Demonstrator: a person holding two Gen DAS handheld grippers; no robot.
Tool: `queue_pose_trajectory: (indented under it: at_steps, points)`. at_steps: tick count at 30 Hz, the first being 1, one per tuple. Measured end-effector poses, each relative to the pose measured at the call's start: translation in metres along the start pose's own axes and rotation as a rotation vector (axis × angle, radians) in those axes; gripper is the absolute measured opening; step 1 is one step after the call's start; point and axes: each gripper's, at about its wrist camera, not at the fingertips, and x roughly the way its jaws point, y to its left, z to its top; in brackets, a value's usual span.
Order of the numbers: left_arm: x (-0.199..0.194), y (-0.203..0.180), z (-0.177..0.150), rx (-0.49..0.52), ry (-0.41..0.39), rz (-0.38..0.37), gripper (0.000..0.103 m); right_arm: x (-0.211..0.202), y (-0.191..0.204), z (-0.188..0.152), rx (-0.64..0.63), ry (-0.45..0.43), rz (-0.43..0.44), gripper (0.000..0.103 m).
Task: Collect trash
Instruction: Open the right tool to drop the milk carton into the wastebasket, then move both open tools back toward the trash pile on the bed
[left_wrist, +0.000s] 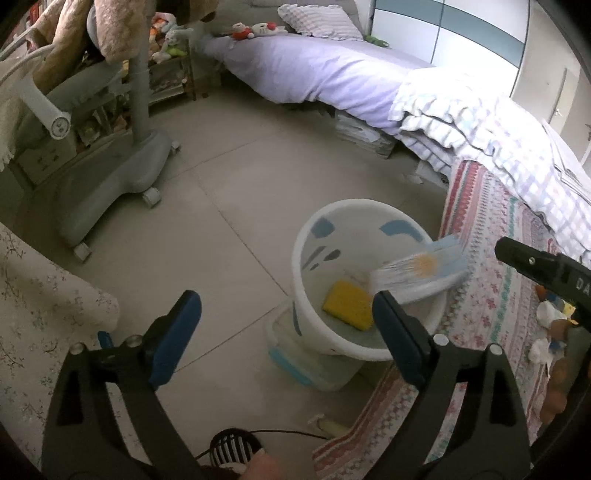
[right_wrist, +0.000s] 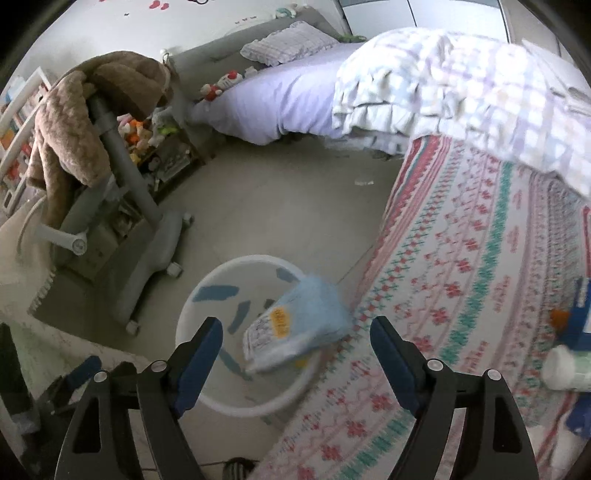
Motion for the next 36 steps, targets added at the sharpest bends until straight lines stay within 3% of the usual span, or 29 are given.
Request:
queue_pose_trajectory:
  at_steps: [9, 16, 27, 33, 36]
  points:
    - [-0.012, -0.029, -0.007, 0.078, 0.008, -0.047, 0.095, -0.055, -0.034, -0.023, -0.036, 0.011, -0.126, 0.084]
    - [-0.018, -0.057, -0.016, 0.139, 0.033, -0.088, 0.098, -0.098, -0.093, -0.039, 0.083, 0.015, -0.164, 0.084]
    - [-0.025, -0.102, -0.028, 0.231, 0.071, -0.127, 0.099, -0.137, -0.177, -0.06, 0.124, 0.036, -0.276, 0.084]
    - [-0.023, -0.128, -0.036, 0.283, 0.101, -0.145, 0.099, -0.143, -0.21, -0.08, 0.185, 0.091, -0.297, 0.084]
    - [-0.025, -0.138, -0.041, 0.307, 0.11, -0.155, 0.099, -0.143, -0.213, -0.092, 0.204, 0.133, -0.262, 0.084]
